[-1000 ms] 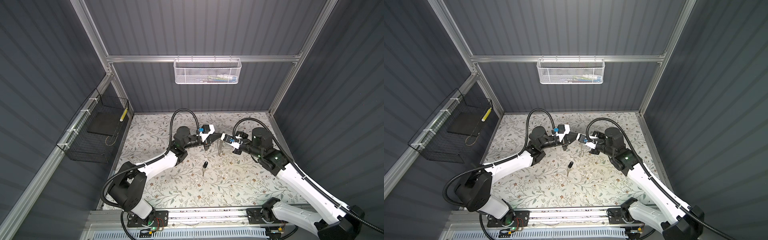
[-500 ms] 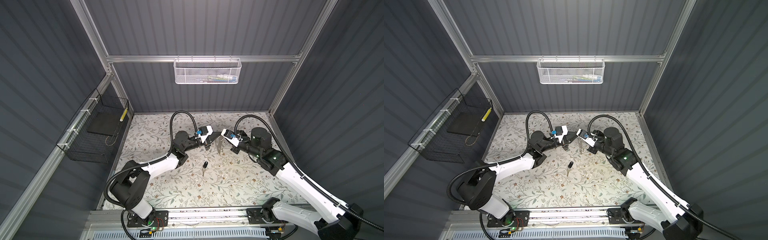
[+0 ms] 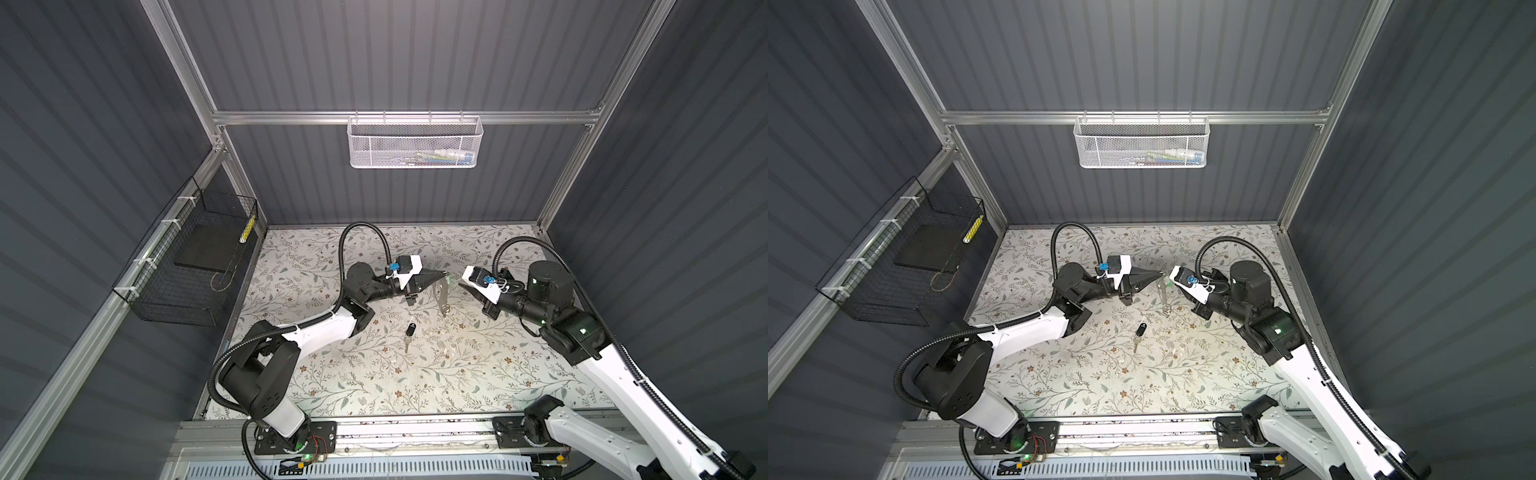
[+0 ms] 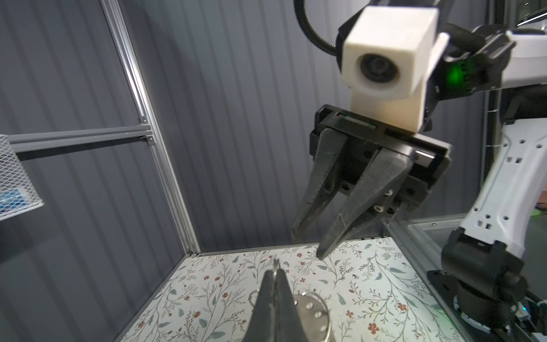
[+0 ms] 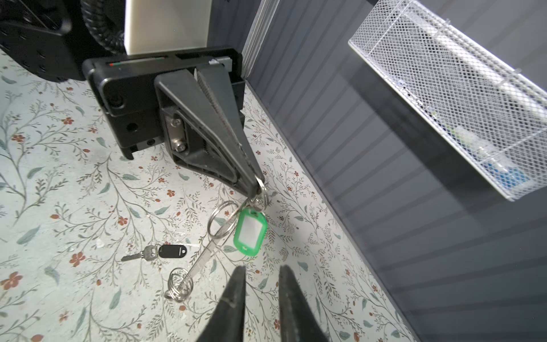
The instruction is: Put the keys on the keyring
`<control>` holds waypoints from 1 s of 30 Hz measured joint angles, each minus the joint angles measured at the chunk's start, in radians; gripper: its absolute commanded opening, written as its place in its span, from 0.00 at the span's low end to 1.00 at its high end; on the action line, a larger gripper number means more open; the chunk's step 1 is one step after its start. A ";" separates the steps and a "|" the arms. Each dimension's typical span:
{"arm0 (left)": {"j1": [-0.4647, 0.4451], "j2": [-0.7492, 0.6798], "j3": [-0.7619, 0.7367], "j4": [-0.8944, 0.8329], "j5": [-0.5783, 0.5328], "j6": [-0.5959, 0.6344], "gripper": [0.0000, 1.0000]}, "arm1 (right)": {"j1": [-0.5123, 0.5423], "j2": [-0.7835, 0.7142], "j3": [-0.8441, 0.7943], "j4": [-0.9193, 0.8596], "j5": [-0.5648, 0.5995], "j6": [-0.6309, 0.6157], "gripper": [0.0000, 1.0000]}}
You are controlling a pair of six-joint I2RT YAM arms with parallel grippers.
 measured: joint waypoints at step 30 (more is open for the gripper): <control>0.013 0.022 0.031 0.029 0.153 -0.093 0.06 | -0.029 0.096 0.043 0.023 -0.237 0.125 0.00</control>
